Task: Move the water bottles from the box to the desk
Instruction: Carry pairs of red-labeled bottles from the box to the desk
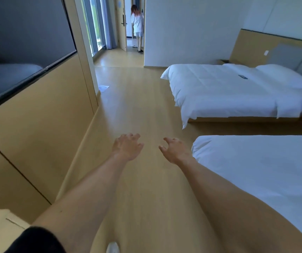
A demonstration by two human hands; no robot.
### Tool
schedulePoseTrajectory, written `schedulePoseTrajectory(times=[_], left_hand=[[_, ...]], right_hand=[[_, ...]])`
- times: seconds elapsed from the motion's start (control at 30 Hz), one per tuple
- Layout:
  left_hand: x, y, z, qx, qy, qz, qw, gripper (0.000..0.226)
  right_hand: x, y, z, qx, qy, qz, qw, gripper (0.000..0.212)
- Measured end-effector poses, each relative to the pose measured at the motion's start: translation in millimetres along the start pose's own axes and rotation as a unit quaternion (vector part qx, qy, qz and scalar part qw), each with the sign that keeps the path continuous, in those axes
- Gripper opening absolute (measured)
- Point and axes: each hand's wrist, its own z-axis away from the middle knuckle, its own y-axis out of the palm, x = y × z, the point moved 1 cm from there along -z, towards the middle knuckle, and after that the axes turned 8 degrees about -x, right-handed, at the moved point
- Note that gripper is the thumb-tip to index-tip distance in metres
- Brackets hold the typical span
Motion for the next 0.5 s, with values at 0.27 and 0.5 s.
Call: schedulePoseTrajectory(times=[0.27,0.5], left_hand=[[23.8,21.1,-106.1,0.031,0.022,0.009,0.999,0.049],[80.7,12.6,-216.0,0.054,0.009,0.003,0.999,0.049]], right_hand=[[17.3,15.1,-98.2,0.009,0.039,0.031,0.999,0.055],[73.4,17.2,-208.0,0.017,0.047,0.045,0.998,0.053]])
